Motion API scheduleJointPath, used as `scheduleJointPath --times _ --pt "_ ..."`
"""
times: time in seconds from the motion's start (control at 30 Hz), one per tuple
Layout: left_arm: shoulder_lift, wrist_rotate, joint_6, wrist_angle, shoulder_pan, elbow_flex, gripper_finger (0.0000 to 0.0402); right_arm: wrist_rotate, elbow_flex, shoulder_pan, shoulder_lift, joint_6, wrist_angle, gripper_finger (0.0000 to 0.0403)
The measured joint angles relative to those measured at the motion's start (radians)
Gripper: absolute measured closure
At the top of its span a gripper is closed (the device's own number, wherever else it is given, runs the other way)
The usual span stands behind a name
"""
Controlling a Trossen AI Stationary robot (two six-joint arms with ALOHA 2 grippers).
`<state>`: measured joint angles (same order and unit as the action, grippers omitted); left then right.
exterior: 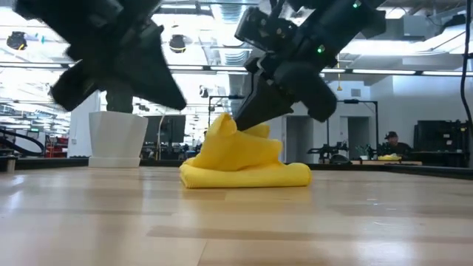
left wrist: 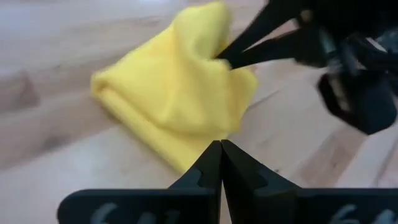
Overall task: Fold microfiber towels
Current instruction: Fold the yellow microfiber towel
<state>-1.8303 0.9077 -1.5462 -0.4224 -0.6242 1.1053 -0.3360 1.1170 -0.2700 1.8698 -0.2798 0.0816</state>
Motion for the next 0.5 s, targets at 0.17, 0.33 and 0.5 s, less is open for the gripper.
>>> scheduleJointPath --times 0.17,0.33,0.5 --pt "-0.066 0.037 -0.119 0.055 -0.027 -0.003 0.0401 -0.008 0.000 -0.006 0.000 0.007 -0.006 0.0397" --pt "-0.133 0.039 -0.089 0.179 -0.016 -0.003 0.0401 -0.041 0.025 0.042 0.000 0.003 -0.006 0.0397" --pt "-0.164 0.028 -0.096 0.201 0.011 -0.003 0.0401 -0.085 0.036 0.076 0.000 0.118 -0.010 0.0397"
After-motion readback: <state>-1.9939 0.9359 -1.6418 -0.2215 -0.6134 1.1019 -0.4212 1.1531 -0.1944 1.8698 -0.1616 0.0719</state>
